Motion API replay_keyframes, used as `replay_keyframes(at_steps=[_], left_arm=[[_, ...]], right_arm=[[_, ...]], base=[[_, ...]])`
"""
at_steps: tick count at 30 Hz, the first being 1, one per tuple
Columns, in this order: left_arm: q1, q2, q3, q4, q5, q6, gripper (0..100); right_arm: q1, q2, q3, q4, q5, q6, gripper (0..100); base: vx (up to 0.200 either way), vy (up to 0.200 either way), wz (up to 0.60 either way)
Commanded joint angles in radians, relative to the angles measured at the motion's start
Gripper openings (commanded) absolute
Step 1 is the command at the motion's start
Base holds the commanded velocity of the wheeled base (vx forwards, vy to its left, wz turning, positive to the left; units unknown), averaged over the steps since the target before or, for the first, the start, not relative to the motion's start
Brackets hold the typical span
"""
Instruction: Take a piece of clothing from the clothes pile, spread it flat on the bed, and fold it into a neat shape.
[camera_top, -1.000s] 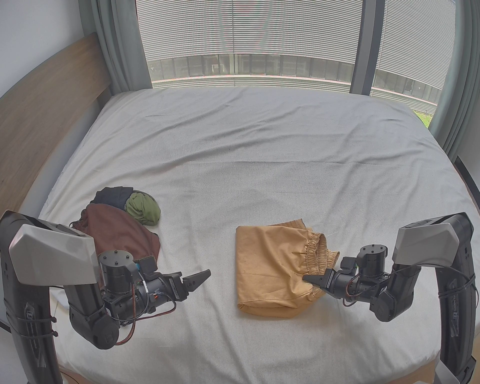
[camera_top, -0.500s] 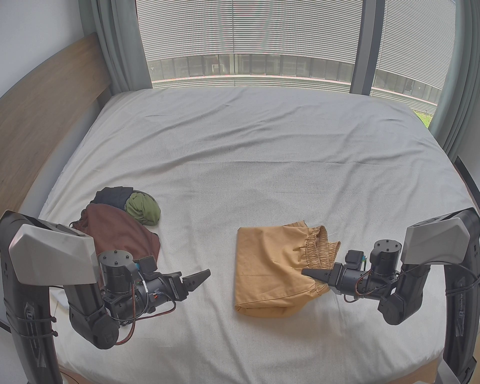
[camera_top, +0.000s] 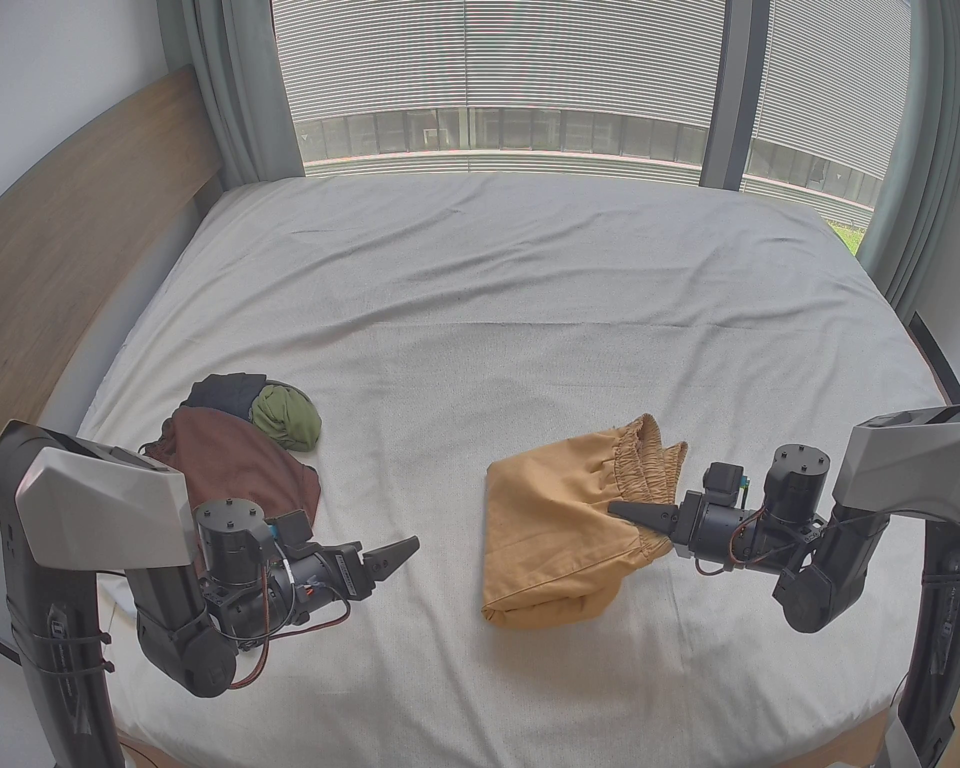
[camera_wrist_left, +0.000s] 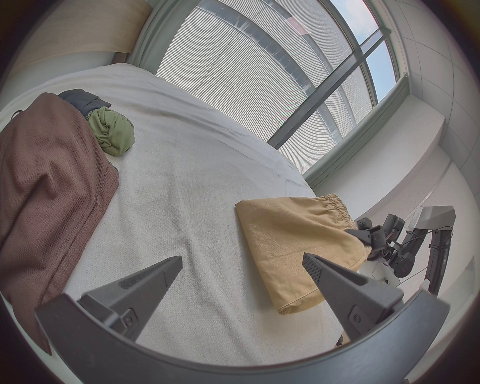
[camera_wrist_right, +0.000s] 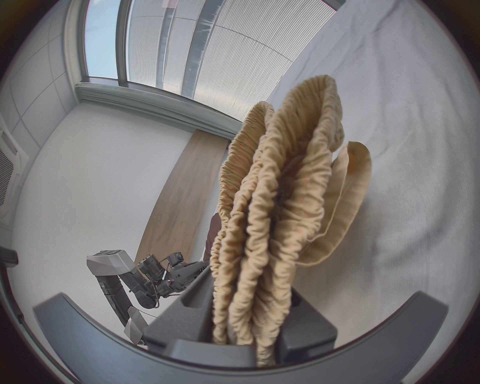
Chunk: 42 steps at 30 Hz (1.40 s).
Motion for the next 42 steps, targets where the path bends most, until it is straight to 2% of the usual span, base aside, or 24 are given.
replay_keyframes(at_steps=[1, 12, 21, 31, 42], left_arm=[[0.0, -0.004, 0.0, -0.001, 0.0, 0.0, 100], [0.0, -0.004, 0.005, -0.001, 0.0, 0.001, 100], [0.001, -0.004, 0.003, -0.001, 0.0, 0.001, 100], [0.003, -0.001, 0.003, -0.001, 0.0, 0.001, 100], [0.004, 0.0, 0.003, -0.001, 0.0, 0.001, 100]], right_arm=[[0.004, -0.049, -0.024, 0.0, 0.0, 0.005, 0], [0.028, -0.11, -0.107, 0.0, 0.029, 0.036, 0], [0.025, -0.1, -0.249, 0.026, 0.03, 0.094, 0], [0.027, -0.064, -0.504, 0.251, 0.03, 0.096, 0], [0.03, 0.003, -0.751, 0.434, 0.03, 0.096, 0]], base=[[0.0, 0.0, 0.0], [0.0, 0.0, 0.0], [0.0, 0.0, 0.0], [0.0, 0.0, 0.0], [0.0, 0.0, 0.0]])
